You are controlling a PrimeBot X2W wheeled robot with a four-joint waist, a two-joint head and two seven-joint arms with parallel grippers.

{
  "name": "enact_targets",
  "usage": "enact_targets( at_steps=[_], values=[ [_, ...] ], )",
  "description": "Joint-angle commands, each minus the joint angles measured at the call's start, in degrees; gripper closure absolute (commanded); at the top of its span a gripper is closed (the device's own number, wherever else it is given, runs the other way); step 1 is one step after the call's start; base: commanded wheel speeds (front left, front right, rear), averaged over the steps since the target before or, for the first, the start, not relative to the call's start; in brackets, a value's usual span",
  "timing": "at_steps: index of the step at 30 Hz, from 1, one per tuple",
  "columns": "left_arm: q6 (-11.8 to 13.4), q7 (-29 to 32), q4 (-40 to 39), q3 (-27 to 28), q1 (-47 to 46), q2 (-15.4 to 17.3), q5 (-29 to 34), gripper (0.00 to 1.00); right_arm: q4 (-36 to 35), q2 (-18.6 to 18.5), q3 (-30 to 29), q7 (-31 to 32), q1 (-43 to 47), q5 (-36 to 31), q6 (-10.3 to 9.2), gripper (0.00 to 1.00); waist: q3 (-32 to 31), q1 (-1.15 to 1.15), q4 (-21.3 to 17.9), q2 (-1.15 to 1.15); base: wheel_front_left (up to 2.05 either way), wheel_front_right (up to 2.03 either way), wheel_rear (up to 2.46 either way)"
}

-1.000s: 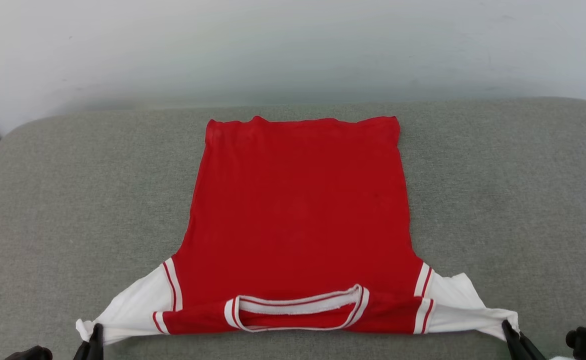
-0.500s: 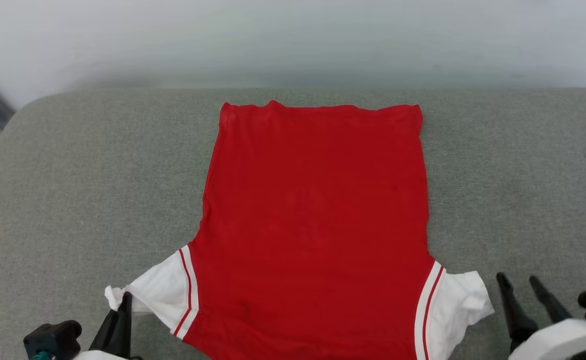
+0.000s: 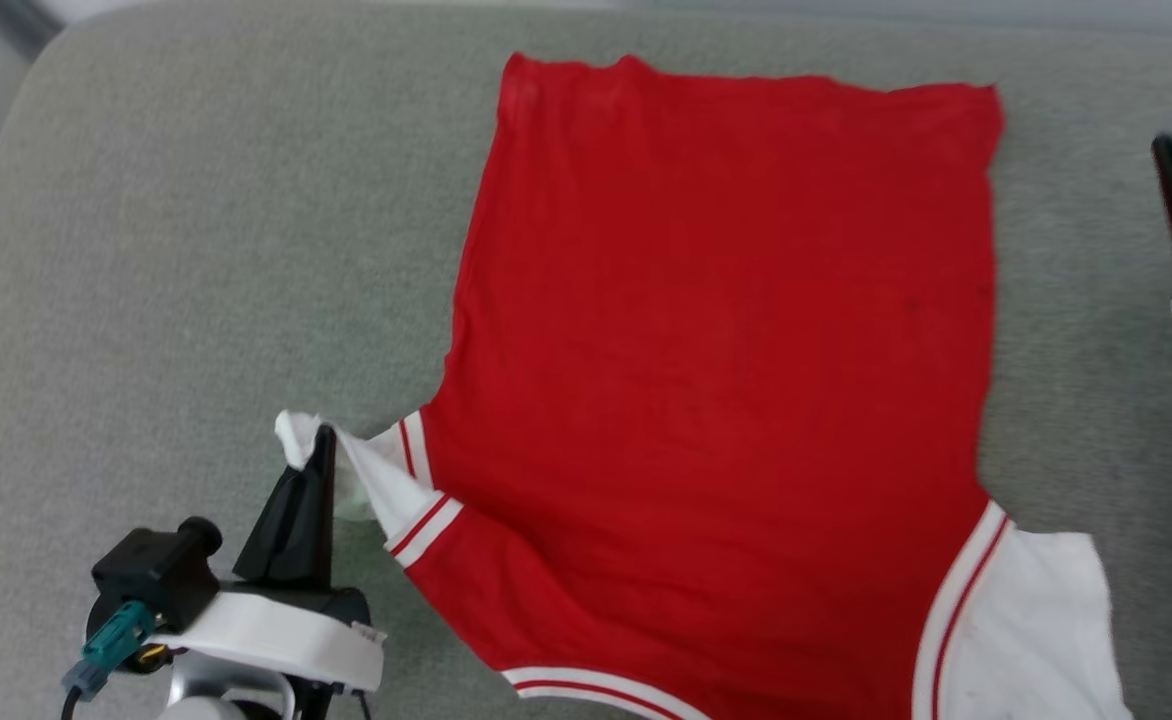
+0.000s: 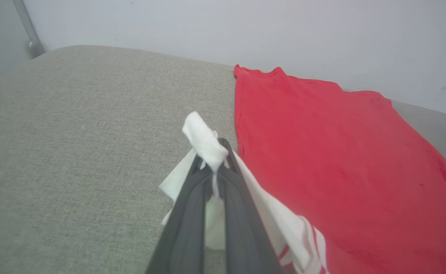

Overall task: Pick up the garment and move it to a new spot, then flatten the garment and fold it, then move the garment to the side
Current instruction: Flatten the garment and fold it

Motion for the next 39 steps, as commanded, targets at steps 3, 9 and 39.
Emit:
enact_targets(
  at_steps=[3, 9, 39],
  values=[
    [-0.88, -0.99, -0.45, -1.01, -3.15, -1.31, 0.83, 1.00, 5.04, -2.31, 0.18, 7.62, -9.34, -0.34, -0.02, 0.00, 6.31, -0.01, 5.22, 0.00, 0.00, 0.00, 0.00],
    [-2.55, -2.18, 0.63, -2.56, -6.43, -3.68, 1.54, 1.00, 12.65, -3.13, -0.44, 23.54, -22.62, -3.85, -0.02, 0.00, 10.68, -0.01, 8.52, 0.00, 0.00, 0.00, 0.00],
    [-4.68, -2.30, 8.42, 2.48, -2.92, -4.44, 1.47, 1.00, 18.99, -1.75, 1.42, 37.25, -19.67, -11.52, -0.03, 1.00, 0.94, -0.01, 4.15, 0.00, 0.00, 0.00, 0.00]
  ],
)
